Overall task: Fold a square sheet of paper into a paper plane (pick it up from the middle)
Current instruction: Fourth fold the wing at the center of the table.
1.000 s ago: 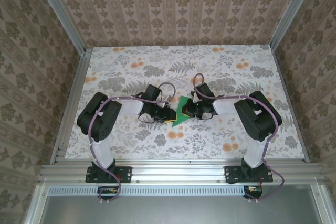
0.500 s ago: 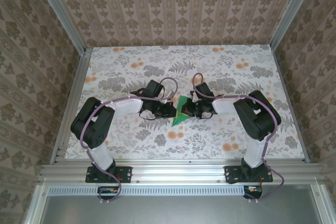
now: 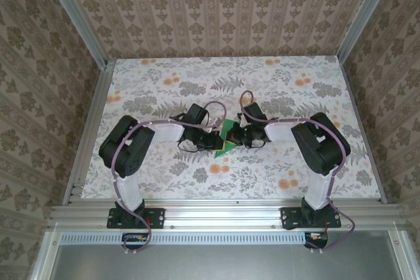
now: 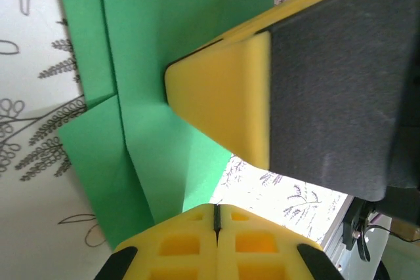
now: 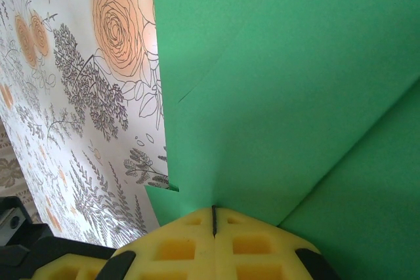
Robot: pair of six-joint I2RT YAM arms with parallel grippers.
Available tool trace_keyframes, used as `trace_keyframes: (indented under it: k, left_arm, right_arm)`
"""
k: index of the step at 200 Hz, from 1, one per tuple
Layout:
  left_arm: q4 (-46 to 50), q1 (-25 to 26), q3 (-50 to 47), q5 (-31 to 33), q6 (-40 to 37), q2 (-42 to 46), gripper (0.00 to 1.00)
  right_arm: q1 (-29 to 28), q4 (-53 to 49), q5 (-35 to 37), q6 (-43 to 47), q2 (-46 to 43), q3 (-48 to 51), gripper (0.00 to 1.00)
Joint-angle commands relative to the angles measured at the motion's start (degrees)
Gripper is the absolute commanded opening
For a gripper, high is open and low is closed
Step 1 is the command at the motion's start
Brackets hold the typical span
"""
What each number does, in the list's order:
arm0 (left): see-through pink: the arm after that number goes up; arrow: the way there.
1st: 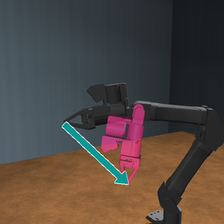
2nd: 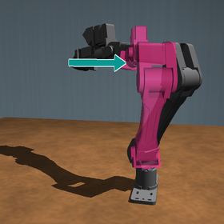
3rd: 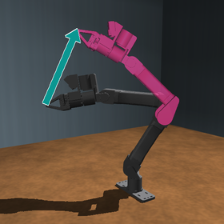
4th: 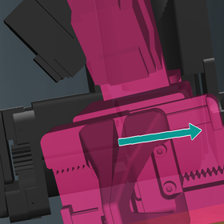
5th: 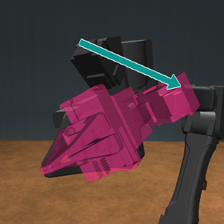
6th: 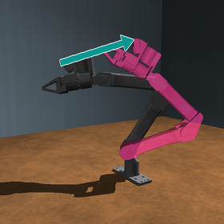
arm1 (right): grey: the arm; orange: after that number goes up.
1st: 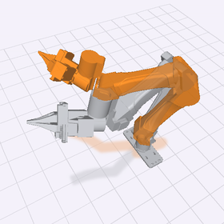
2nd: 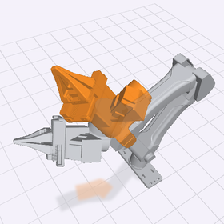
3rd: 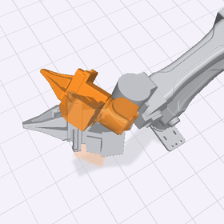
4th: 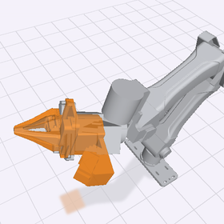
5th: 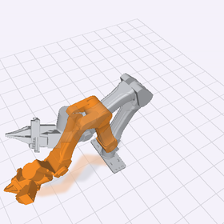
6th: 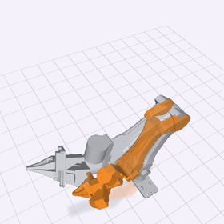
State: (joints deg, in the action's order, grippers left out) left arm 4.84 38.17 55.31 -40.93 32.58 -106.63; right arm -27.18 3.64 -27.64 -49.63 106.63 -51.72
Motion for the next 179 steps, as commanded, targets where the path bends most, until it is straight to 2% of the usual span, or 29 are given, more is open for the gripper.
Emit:
trace_keyframes:
  k: [1, 109, 179]
  left_arm:
    - [-3.08, -0.82, -1.76, -1.84, 0.32, -1.11, 0.0]
    - [-9.65, -1.69, -9.6, -2.1, 1.59, -5.46, 0.0]
    - [-1.48, -2.14, -4.54, -2.75, -1.45, 5.67, 0.0]
  right_arm:
    - [-0.24, -7.13, 5.22, 1.14, 3.66, 1.01, 0.06]
    - [-0.24, -9.01, 5.84, 2.24, 3.98, 0.88, 0.06]
    - [-0.24, -9.48, 6.35, 2.53, 4.55, 0.58, 0.06]
